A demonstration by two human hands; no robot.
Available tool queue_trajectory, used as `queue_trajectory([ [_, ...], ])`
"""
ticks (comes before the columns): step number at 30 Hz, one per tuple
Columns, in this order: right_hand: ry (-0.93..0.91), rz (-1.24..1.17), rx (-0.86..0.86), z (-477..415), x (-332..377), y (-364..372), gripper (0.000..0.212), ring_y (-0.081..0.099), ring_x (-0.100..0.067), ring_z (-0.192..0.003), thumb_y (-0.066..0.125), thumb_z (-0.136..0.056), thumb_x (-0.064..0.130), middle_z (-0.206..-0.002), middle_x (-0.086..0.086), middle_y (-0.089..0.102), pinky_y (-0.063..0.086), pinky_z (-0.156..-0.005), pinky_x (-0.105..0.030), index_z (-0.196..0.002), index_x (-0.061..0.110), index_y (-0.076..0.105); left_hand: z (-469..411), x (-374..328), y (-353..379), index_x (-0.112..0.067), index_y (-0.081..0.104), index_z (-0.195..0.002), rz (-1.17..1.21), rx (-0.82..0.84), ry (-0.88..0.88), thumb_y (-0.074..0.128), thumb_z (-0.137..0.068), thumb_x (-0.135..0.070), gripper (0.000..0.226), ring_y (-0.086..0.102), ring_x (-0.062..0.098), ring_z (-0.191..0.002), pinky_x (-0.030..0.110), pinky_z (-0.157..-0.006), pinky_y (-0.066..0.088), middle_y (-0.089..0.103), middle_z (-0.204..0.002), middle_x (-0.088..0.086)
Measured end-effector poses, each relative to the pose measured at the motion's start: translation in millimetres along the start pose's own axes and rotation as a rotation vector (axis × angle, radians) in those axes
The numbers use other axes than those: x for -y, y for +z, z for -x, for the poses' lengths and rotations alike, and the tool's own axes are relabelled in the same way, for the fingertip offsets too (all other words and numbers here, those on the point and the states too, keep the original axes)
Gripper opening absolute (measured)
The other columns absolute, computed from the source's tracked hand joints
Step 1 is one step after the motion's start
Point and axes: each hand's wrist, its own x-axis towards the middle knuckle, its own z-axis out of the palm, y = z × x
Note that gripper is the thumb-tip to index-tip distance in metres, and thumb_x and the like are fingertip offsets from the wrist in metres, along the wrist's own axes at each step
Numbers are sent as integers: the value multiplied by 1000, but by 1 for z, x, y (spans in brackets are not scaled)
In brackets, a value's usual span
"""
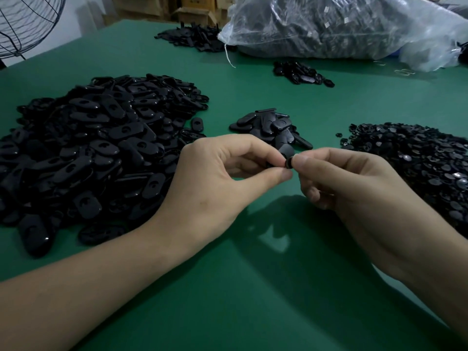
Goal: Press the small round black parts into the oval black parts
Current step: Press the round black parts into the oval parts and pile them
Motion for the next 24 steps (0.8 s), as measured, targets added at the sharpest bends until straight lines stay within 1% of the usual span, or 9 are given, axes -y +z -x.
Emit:
queue_trajectory([
  [3, -67, 93, -37, -1, 1, -3, 27, 50, -10, -60, 77, -69, 44, -64, 3, 61, 41, -55, -15, -79, 19, 78, 0, 0, 0, -23, 78, -88, 8, 12, -23, 85, -83, -13, 13, 77, 11, -80, 21, -80, 59, 79, -85, -6],
  [6, -142, 190, -41, -1, 2, -5, 24, 50, -12, -62, 77, -74, 41, -65, 2, 62, 41, -59, -21, -84, 19, 79, 0, 1, -1, -20, 78, -92, 49, 24, -50, 85, -83, -11, 15, 77, 11, -82, 21, -81, 59, 79, -86, -5],
  [7, -159, 197, -46, -1, 2, -5, 21, 50, -12, -62, 77, -77, 38, -65, 1, 62, 41, -59, -23, -84, 19, 78, -1, 1, -2, -20, 77, -95, 72, 28, -62, 85, -82, -9, 19, 77, 12, -83, 21, -81, 59, 79, -88, -3],
  [9, -186, 182, -63, -1, 3, -6, 14, 49, -11, -59, 77, -81, 32, -63, 1, 60, 41, -56, -20, -83, 18, 78, -3, 2, -3, -21, 75, -103, 146, 35, -105, 85, -80, -6, 30, 78, 15, -85, 23, -82, 59, 79, -90, 0],
  [10, -197, 175, -71, -1, 3, -6, 11, 49, -10, -58, 77, -83, 29, -62, 1, 59, 40, -55, -18, -82, 19, 78, -3, 2, -4, -22, 73, -108, 182, 40, -127, 85, -80, -6, 35, 78, 18, -87, 25, -83, 60, 79, -90, 2],
  [12, -211, 175, -85, -2, 2, -7, 9, 48, -11, -58, 76, -85, 26, -61, 1, 59, 40, -55, -21, -81, 19, 78, -4, 3, -5, -22, 73, -112, 210, 43, -145, 86, -79, -9, 38, 79, 20, -90, 28, -86, 60, 79, -92, 3],
  [16, -232, 185, -98, -2, 0, -8, 9, 49, -14, -59, 77, -85, 27, -62, 0, 59, 42, -60, -30, -83, 18, 78, -4, 3, -4, -22, 78, -106, 213, 56, -136, 86, -76, -15, 31, 78, 18, -93, 24, -87, 59, 80, -97, -1],
  [22, -261, 229, -98, -1, -3, -7, 8, 50, -12, -57, 78, -86, 30, -61, 1, 60, 42, -61, -34, -85, 22, 78, -3, 2, -2, -20, 78, -103, 221, 54, -121, 84, -73, -21, 31, 78, 17, -91, 23, -87, 59, 81, -96, 0],
  [24, -263, 230, -100, -1, -4, -6, 9, 50, -12, -57, 78, -86, 30, -60, 2, 60, 41, -59, -32, -85, 22, 78, -3, 2, -1, -21, 78, -103, 210, 50, -120, 85, -74, -19, 30, 78, 17, -90, 23, -86, 59, 81, -95, 0],
])
